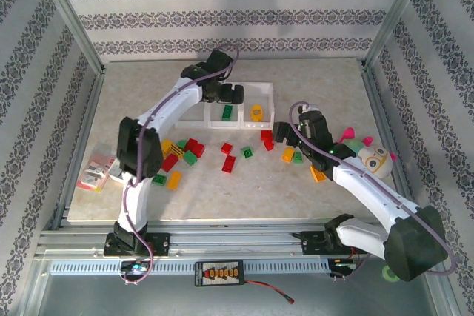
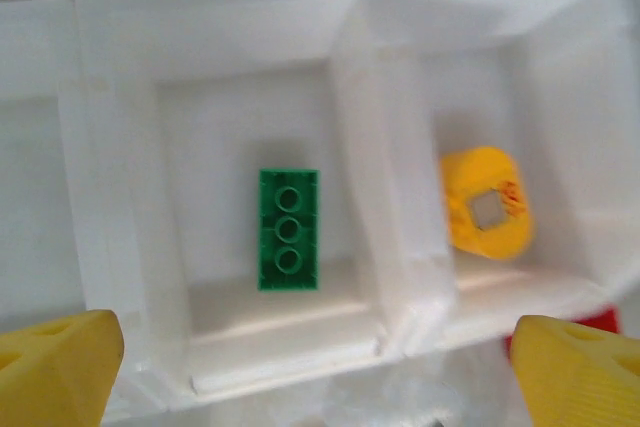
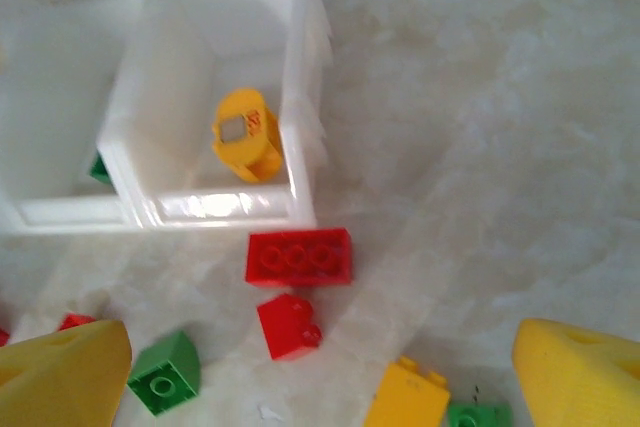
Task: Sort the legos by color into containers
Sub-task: Pick up the lego from the center of the table.
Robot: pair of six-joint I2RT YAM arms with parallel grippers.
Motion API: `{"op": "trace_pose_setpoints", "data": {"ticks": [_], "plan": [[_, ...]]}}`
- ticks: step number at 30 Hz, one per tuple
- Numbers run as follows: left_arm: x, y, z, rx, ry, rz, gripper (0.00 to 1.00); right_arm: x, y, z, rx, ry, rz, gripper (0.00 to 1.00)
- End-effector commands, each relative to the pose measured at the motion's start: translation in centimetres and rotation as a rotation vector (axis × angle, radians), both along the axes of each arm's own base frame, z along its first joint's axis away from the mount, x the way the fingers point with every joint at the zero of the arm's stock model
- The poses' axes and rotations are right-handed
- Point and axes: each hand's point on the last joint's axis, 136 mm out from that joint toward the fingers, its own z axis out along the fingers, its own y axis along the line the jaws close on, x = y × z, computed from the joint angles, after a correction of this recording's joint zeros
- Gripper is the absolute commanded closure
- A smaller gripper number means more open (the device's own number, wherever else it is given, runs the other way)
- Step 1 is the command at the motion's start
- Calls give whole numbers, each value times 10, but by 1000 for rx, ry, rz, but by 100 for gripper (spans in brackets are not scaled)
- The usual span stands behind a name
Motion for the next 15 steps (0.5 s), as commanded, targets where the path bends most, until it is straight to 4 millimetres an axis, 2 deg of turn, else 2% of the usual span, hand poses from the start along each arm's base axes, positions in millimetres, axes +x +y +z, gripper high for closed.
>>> {"op": "trace_pose_setpoints", "data": {"ticks": [1,5,8,15], "plan": [[-9,-24,48,-108,-199,-177,1,-4,-10,-15,-38,86,-36,2],[-35,-34,60,-143,-365,-306,1,-8,-12,-34,-63,170,-28,2],[-66,-46,66,-123,-496,-451,1,-10,-11,-46,-86,241,-2,2],[-138,-67,58,-90,-662,-707,1,-2,-2,-69,-99,382,67,2]]}}
